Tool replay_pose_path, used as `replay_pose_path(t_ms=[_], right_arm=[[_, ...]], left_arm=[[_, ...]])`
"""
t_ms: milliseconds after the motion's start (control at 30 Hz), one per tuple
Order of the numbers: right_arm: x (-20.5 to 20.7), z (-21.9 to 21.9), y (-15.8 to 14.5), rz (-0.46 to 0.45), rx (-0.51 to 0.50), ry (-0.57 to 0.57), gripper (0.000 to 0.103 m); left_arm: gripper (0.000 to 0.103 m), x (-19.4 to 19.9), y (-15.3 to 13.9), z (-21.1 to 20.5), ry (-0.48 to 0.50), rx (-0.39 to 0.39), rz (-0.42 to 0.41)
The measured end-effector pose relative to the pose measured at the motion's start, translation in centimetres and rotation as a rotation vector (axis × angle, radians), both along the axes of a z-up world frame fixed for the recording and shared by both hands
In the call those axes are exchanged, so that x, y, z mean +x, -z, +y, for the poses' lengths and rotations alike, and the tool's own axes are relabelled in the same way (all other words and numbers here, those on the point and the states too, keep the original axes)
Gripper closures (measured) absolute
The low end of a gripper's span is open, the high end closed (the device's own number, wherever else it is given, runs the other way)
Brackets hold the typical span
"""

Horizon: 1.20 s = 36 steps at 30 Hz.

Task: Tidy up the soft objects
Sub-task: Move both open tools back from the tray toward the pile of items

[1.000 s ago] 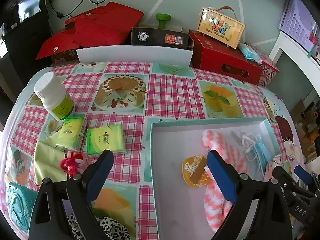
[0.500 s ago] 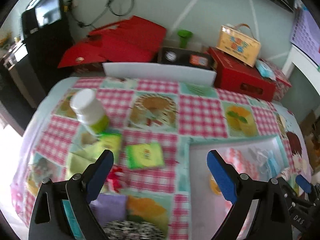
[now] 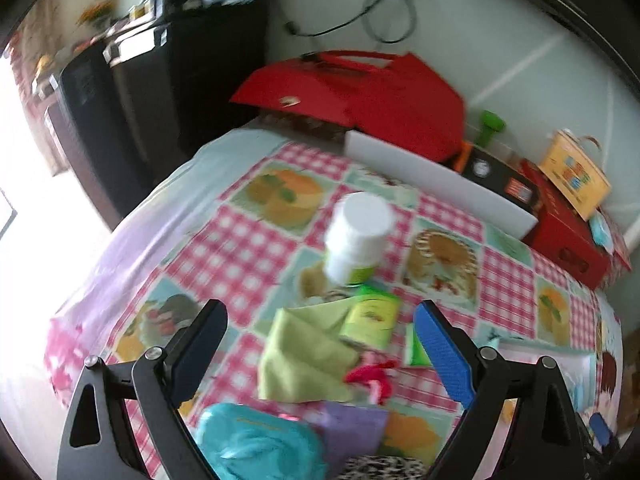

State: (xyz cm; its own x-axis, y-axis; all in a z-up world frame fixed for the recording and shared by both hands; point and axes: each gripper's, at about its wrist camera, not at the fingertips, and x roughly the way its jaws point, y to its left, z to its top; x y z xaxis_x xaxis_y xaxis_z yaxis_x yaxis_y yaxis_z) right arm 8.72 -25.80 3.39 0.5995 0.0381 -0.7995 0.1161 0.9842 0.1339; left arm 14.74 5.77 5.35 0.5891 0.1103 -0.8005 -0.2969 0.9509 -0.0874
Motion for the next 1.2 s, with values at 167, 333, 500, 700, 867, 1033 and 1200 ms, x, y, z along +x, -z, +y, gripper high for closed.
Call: replay_pose_path(t_ms=[167, 333, 500, 700, 867, 1033, 1200], right_arm=[[0.7, 2.8, 0.5, 0.002, 0.001, -0.069, 0.0], [1.4, 6.7, 1.1, 0.002, -0.009, -0.165, 0.0], [2.1, 10.7, 1.7, -0.002, 0.012, -0.27, 0.0], [2.9, 14.1, 2.3, -0.004, 0.043, -0.367, 0.0], [3.8, 16.1, 3.3, 0.014, 0.073, -0.412, 0.003], [4.5, 17.5, 4.5, 0.045, 0.084, -0.449, 0.013], [5.0, 18.4, 5.7, 0.07, 0.105, -0.467, 0.02]], left_arm=[[0.009, -0.4, 0.5, 2.7, -0.052, -0.03, 0.016], [0.009, -0.5, 0.8, 3.3, -0.049, -0.043, 0.03], [0.009, -0.2, 1.7, 4.0, -0.028, -0.07, 0.061], [0.009, 0.7, 2.7, 4.5, 0.032, -0.098, 0.114], [0.009, 2.0, 3.8, 4.9, 0.15, -0.107, 0.185], [0.009, 3.3, 5.2, 5.2, 0.259, -0.119, 0.276], [0.009, 4.9, 7.4, 5.6, 0.3, -0.151, 0.354]])
